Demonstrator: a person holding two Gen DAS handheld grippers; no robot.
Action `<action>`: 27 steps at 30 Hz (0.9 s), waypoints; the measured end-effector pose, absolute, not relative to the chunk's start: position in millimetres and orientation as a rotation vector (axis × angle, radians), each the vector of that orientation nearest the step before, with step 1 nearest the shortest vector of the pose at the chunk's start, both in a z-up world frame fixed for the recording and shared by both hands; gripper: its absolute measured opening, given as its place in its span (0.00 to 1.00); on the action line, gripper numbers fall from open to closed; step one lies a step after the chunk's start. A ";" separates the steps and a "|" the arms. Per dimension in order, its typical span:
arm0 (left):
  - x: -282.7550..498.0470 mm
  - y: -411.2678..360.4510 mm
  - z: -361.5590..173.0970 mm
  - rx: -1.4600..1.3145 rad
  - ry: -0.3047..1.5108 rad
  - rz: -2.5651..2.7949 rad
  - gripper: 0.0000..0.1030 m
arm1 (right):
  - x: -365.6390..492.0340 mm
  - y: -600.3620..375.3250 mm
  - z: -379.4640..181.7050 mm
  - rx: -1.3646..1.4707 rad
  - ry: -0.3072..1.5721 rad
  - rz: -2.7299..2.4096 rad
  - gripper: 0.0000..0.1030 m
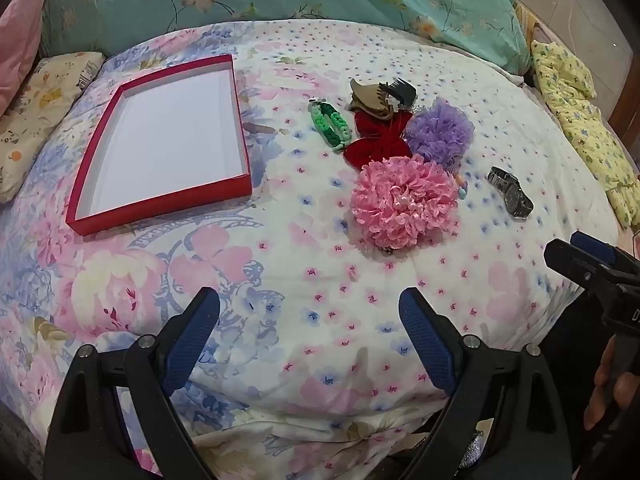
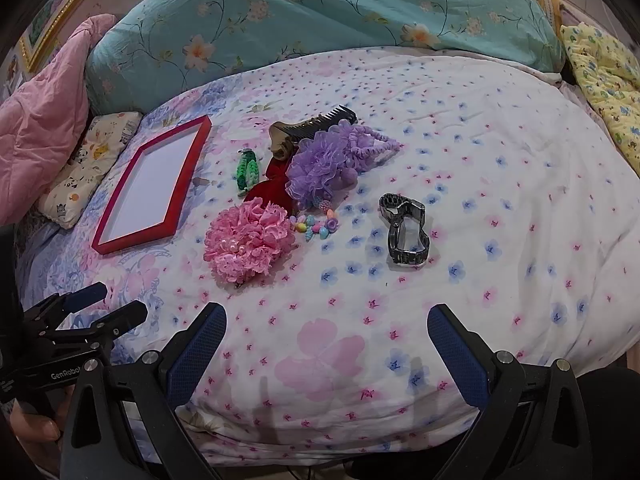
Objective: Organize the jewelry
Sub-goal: 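Grasp the pink flower scrunchie with the left tool while the right tool grasps the purple scrunchie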
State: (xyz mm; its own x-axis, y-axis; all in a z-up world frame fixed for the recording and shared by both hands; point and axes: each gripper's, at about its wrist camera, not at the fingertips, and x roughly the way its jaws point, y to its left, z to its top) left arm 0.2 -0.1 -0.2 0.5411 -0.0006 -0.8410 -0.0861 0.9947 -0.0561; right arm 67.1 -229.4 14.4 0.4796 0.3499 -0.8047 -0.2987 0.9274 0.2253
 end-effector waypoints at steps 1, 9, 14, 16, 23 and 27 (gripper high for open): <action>0.5 -0.2 -0.4 -0.095 0.999 0.050 0.90 | 67.2 -229.7 14.1 0.057 0.996 0.395 0.98; 1.7 0.5 -3.4 -0.099 1.005 0.045 0.90 | 69.4 -233.2 11.5 0.074 1.001 0.392 0.98; 11.5 -3.2 -4.9 -0.110 1.024 0.029 0.90 | 77.0 -241.9 7.7 0.102 1.010 0.382 0.98; 15.3 -3.7 -3.9 -0.110 1.022 0.024 0.90 | 82.0 -248.8 5.2 0.119 1.017 0.365 0.98; 32.3 -2.3 -6.6 -0.138 1.026 -0.003 0.90 | 104.9 -268.7 0.6 0.181 1.026 0.329 0.98; 46.6 -3.4 -7.7 -0.148 1.033 -0.017 0.90 | 118.3 -267.6 -2.8 0.200 1.038 0.339 0.98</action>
State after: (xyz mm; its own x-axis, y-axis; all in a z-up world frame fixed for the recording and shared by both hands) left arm 46.6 -3.4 -7.7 0.5127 -0.0840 -0.8544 -0.0556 0.9899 -0.1307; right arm 118.3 -267.6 -2.8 0.4624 0.3670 -0.8072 -0.1795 0.9302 0.3201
